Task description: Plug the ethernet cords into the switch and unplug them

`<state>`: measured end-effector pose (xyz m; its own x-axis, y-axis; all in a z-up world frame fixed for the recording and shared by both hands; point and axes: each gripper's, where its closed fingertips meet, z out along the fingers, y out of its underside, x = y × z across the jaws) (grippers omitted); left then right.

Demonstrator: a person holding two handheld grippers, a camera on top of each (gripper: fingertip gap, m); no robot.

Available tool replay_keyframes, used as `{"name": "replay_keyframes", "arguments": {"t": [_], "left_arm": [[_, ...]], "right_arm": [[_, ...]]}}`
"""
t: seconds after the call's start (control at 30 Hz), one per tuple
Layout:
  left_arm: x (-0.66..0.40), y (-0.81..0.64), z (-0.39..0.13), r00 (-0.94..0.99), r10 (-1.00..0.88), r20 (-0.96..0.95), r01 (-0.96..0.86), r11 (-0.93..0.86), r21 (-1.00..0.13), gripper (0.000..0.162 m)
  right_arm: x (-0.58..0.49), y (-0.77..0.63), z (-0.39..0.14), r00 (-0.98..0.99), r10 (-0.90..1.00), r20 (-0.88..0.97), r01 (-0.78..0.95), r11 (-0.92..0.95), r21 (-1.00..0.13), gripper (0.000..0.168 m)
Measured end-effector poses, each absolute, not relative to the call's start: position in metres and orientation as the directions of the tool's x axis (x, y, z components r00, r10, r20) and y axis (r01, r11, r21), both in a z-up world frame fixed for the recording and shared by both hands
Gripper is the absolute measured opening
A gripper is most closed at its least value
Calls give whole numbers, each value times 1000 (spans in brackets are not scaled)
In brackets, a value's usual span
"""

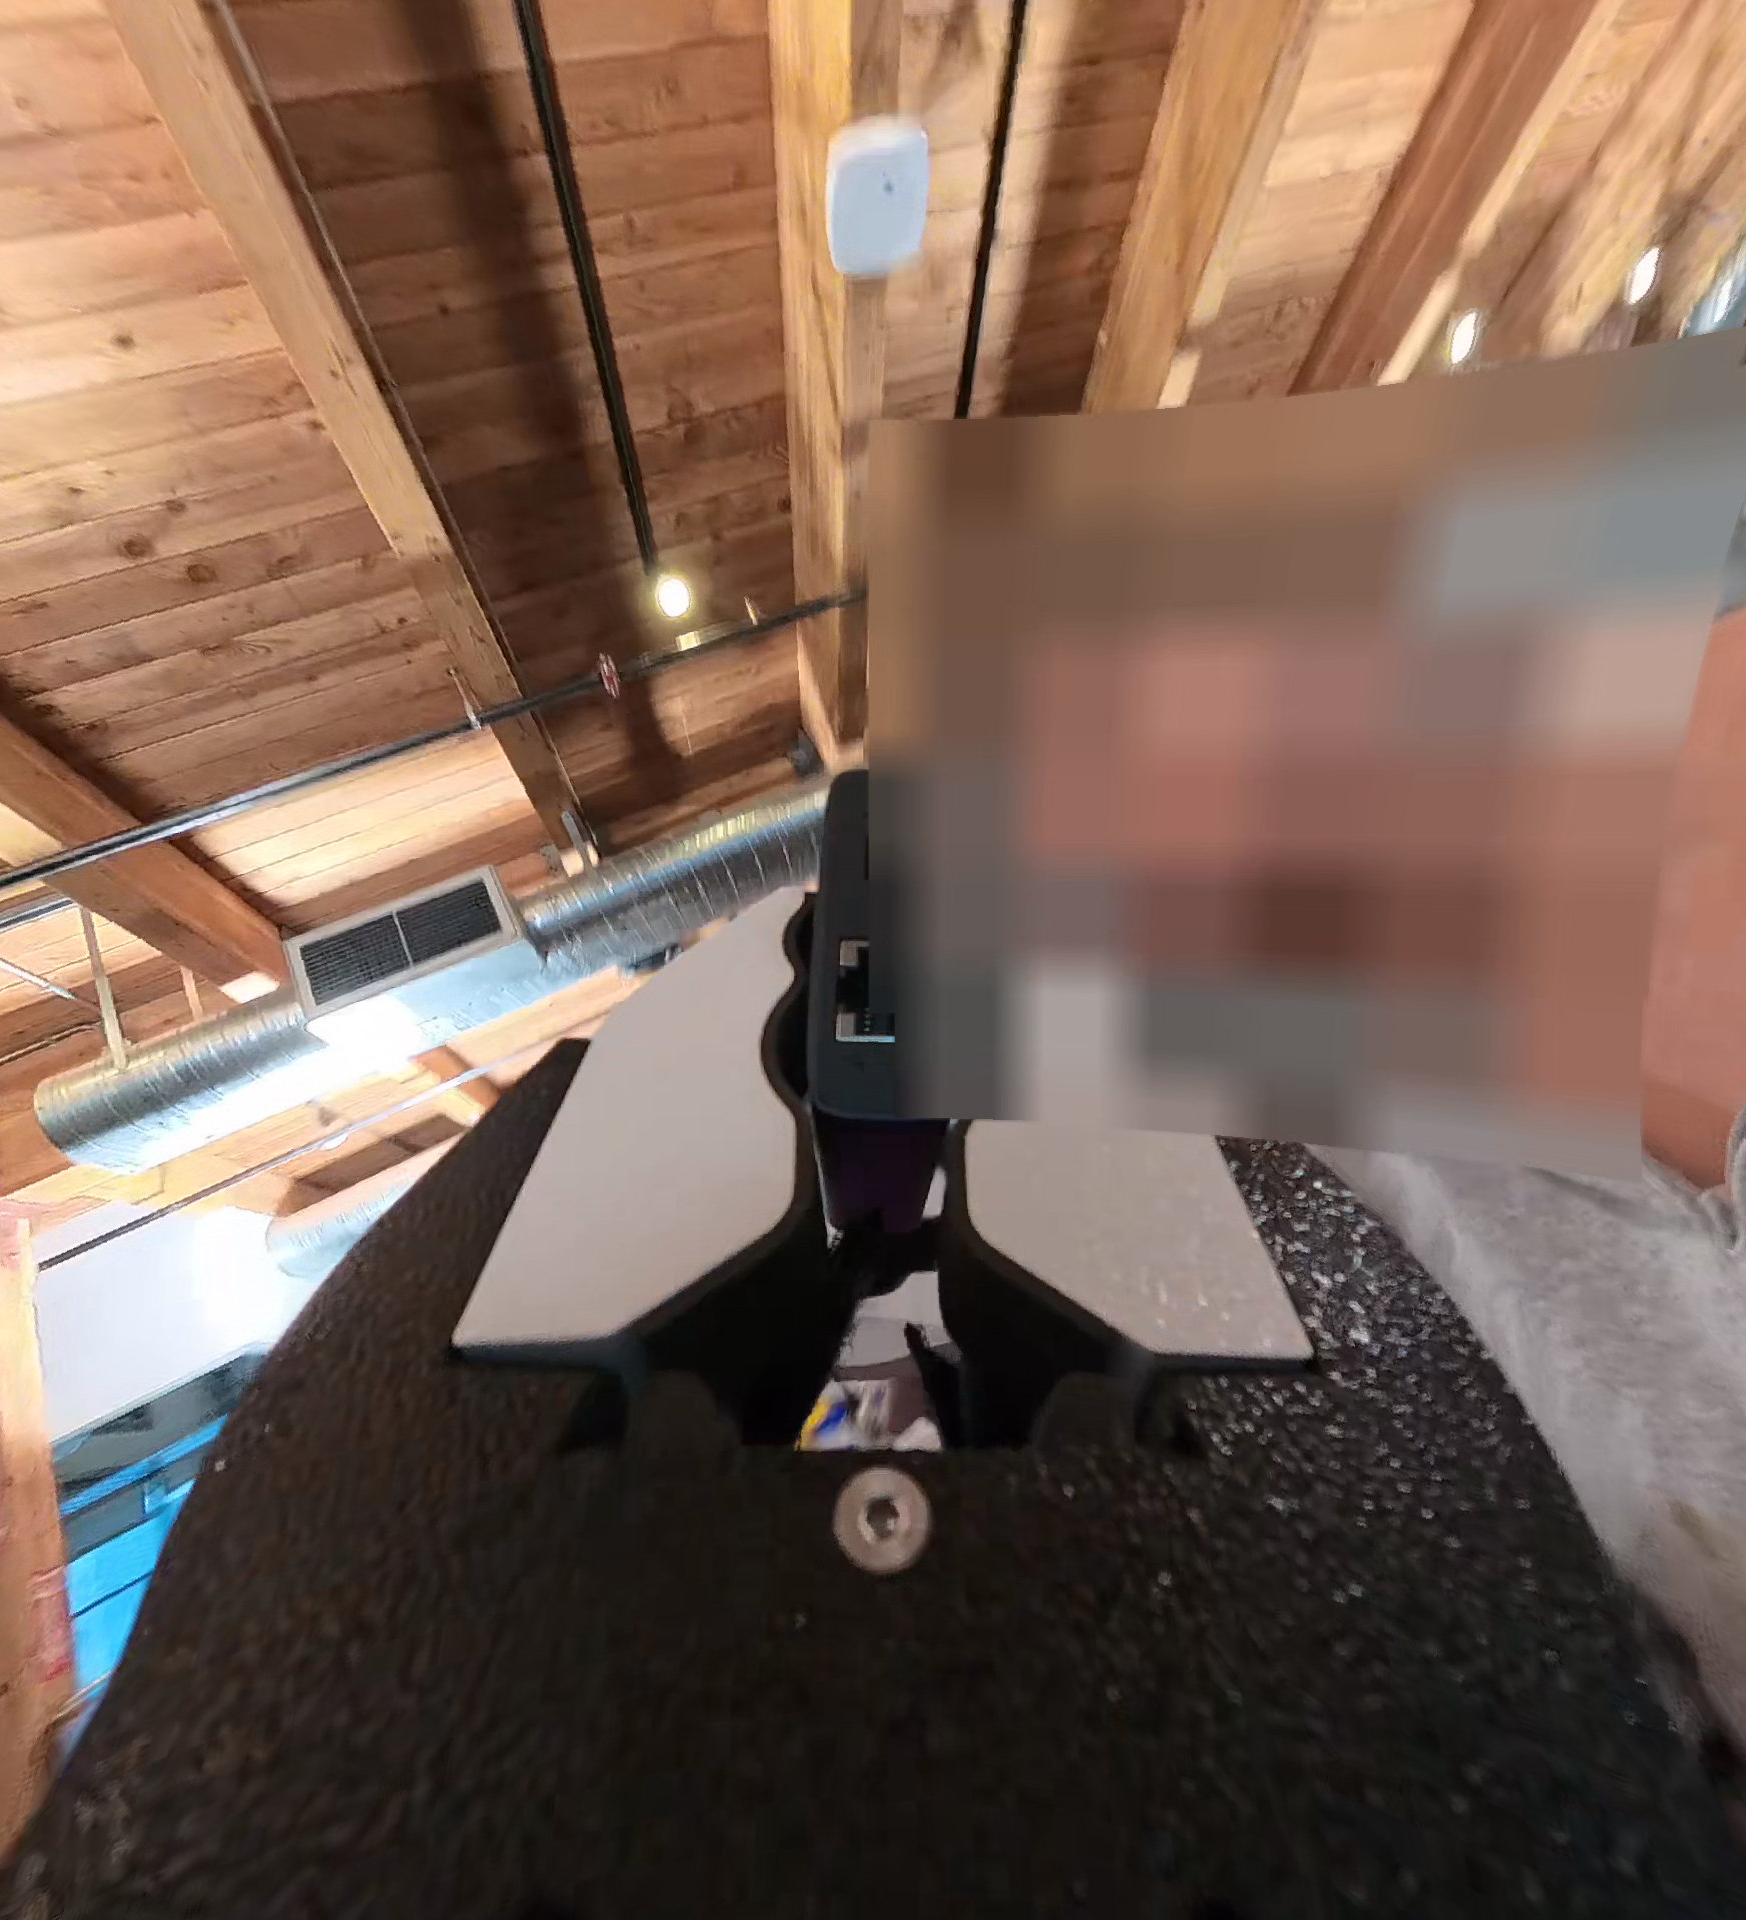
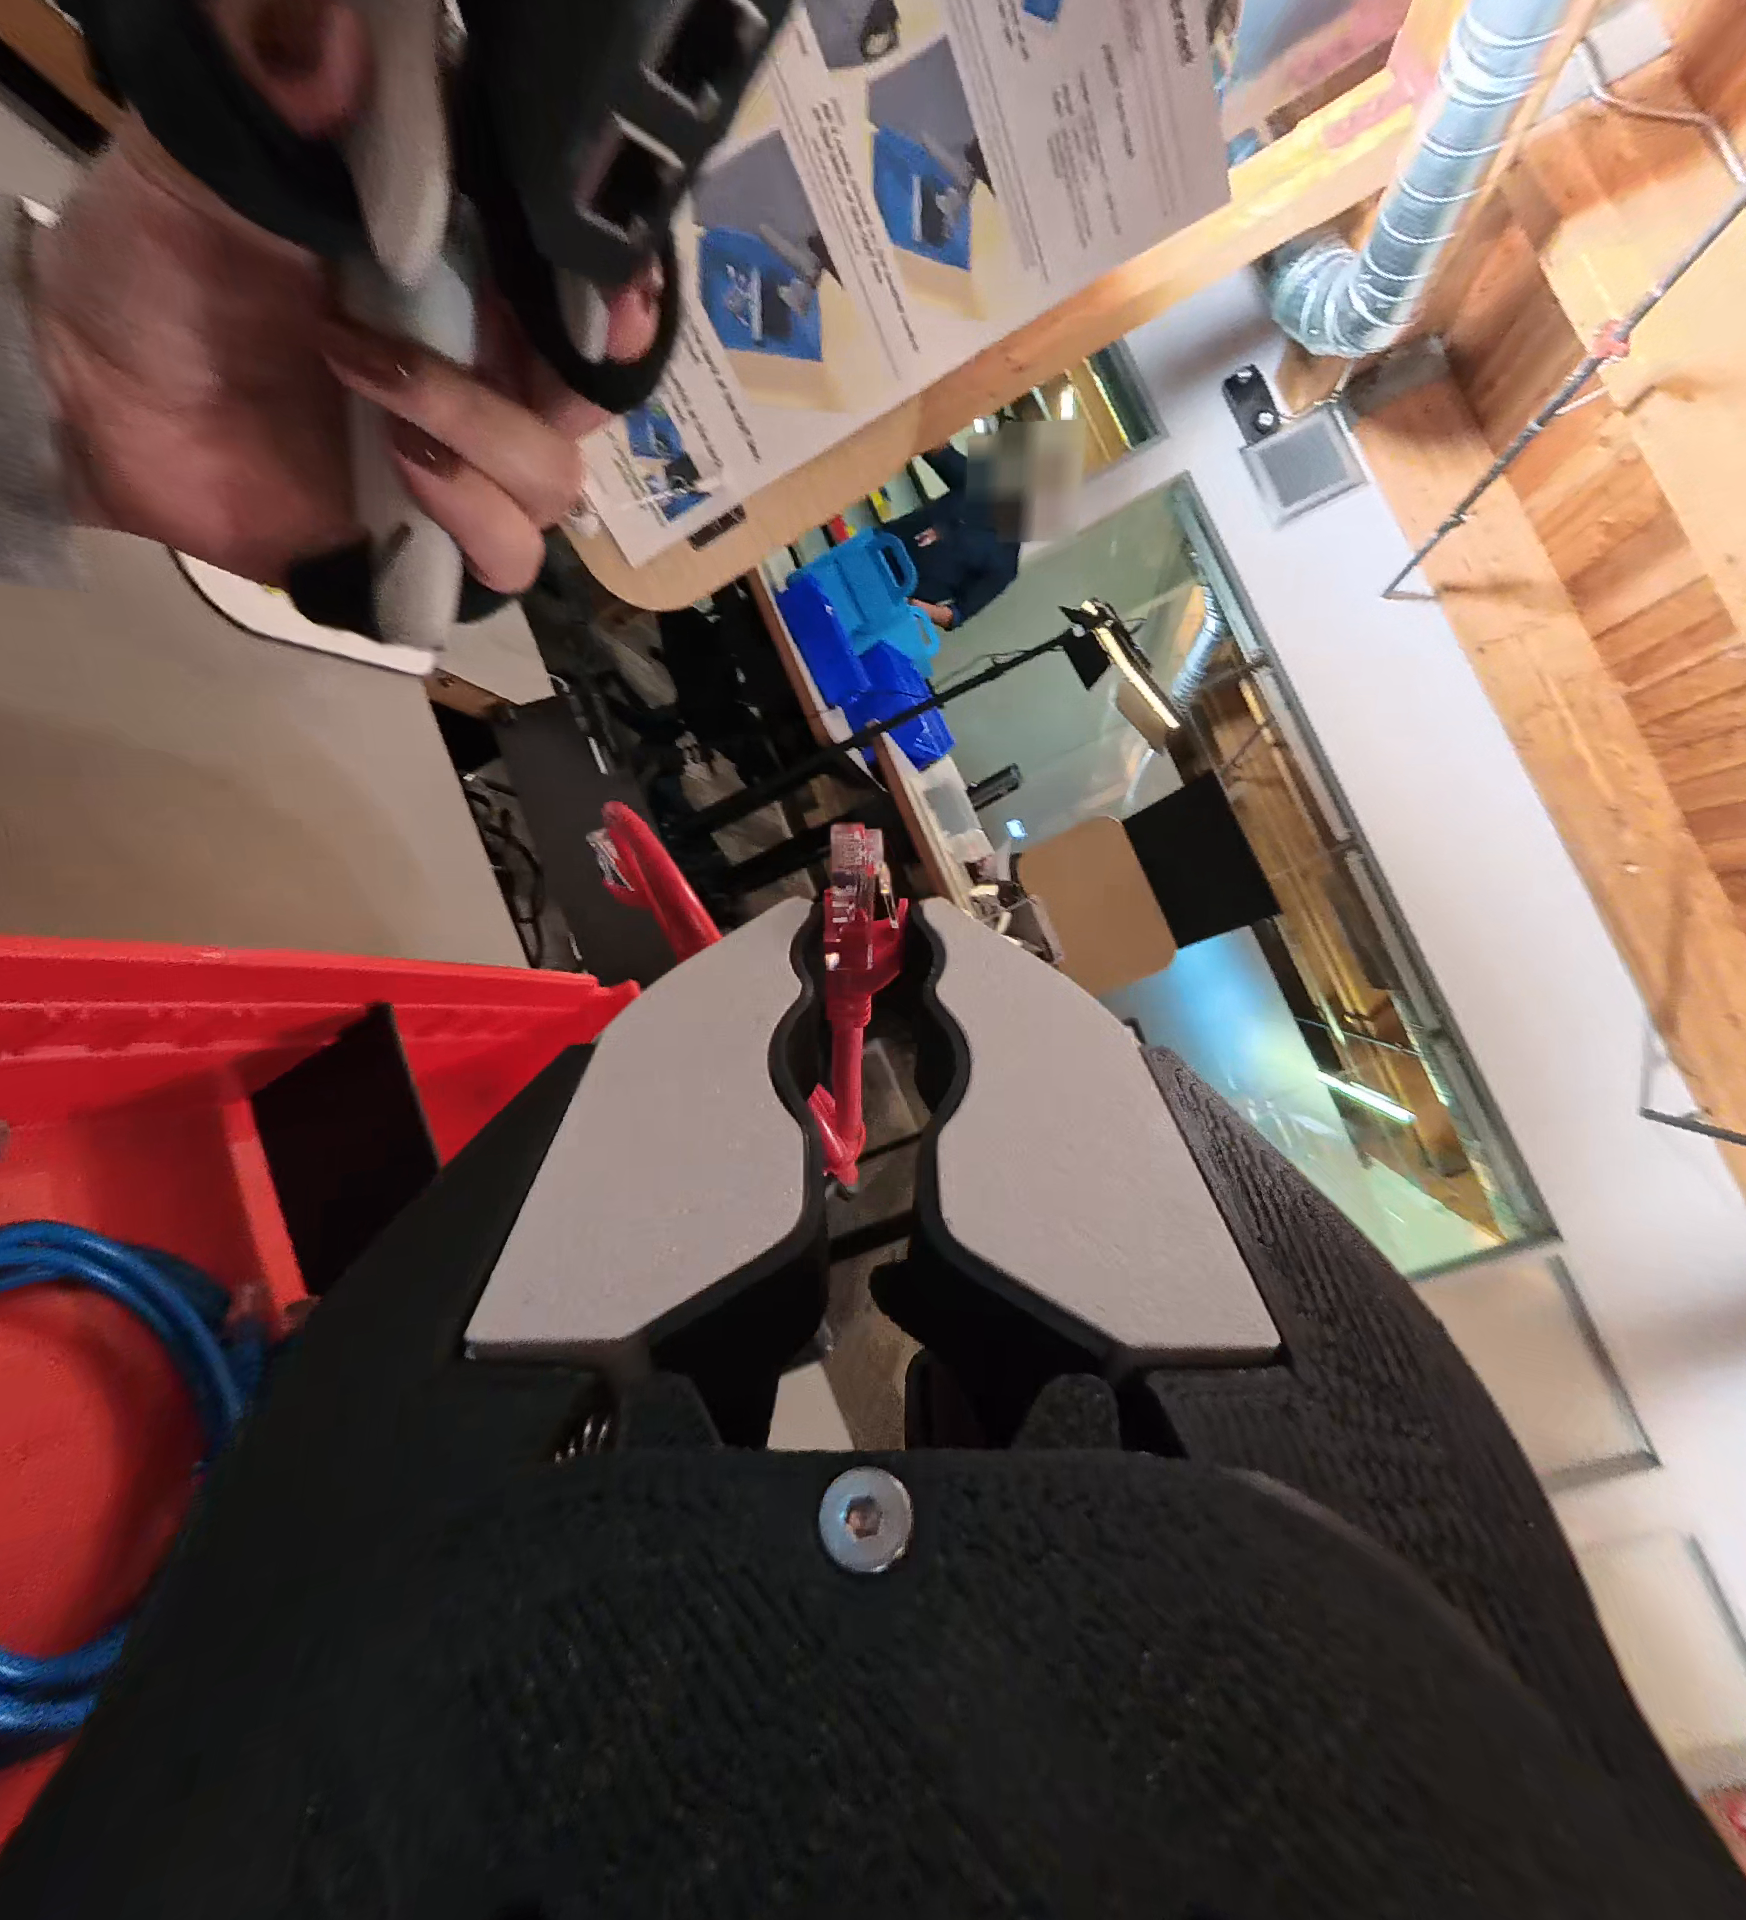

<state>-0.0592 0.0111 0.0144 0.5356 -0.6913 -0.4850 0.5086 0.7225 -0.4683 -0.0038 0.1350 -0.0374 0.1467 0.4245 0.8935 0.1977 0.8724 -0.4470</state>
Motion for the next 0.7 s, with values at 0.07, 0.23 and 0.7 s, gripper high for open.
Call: {"name": "replay_keyframes", "arguments": {"t": [0.07,0.23,0.7], "left_arm": [[-46,17,11,569,-633,-525,396,771,-499,21],[-15,18,3,559,-490,-668,122,846,-519,22],[56,30,-67,83,121,-989,-662,749,36,21]], "right_arm": [[-11,127,-43,124,441,889,193,868,-458,13],[-22,101,-57,43,464,885,169,870,-464,13],[-15,78,-59,206,107,973,-150,986,-77,12]]}}
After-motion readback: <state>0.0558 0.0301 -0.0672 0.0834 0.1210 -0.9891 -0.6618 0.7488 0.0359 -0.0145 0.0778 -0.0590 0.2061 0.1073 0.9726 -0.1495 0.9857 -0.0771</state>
